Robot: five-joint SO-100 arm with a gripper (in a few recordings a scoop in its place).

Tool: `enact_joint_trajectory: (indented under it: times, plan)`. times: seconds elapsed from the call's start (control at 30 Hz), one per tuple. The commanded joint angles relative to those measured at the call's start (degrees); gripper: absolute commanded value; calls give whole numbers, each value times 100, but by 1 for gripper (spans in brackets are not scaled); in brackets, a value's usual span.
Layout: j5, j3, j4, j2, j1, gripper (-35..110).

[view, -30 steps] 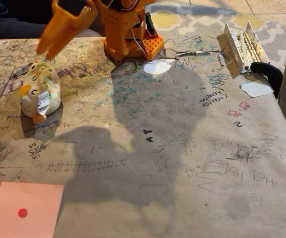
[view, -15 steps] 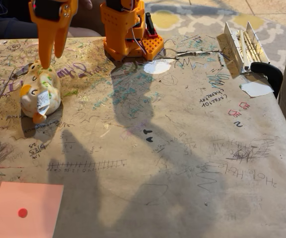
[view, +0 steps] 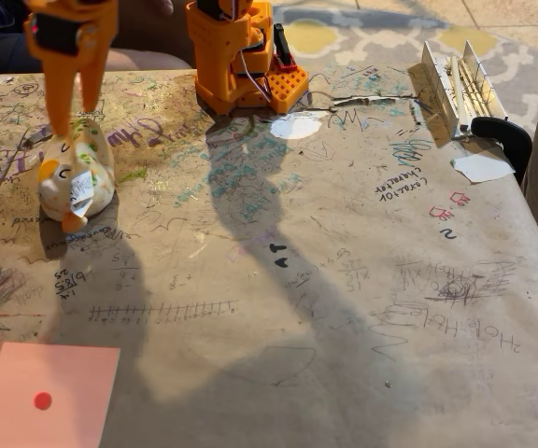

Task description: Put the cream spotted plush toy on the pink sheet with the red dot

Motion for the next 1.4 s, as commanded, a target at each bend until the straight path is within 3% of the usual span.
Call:
enact_joint_trajectory:
  times: [0.0, 0.63, 0.97, 1.07, 1.17, 1.37]
  plan:
    - [-105, -422, -334, -334, 167, 21]
    - [18, -668, -264, -1195, -659, 22]
    - [97, -1740, -431, -2742, -343, 21]
    - [-70, -1687, -404, -2742, -413, 16]
    - [-255, -1837, -255, -2918, -448, 1]
    - [-510, -1661, 9, -2417, -519, 0]
